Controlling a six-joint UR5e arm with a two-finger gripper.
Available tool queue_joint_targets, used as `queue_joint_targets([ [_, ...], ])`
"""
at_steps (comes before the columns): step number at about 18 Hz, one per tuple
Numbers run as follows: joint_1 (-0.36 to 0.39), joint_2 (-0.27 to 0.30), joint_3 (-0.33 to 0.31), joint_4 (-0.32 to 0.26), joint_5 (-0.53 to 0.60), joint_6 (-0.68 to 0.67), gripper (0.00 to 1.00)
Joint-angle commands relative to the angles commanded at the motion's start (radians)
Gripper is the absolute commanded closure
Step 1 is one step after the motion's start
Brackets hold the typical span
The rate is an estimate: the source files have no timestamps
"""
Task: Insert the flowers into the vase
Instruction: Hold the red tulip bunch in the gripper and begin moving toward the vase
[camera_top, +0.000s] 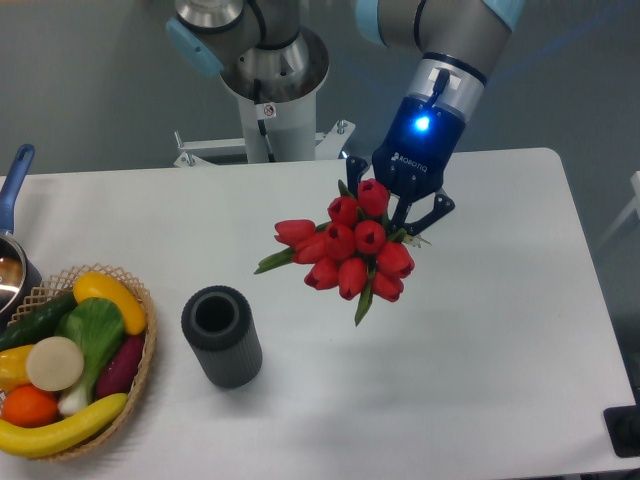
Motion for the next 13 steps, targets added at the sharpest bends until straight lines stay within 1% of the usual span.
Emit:
queue_joint_targets([
  [13, -0.012, -0.005, -0.005, 0.003, 0.000, 0.002, 0.73],
])
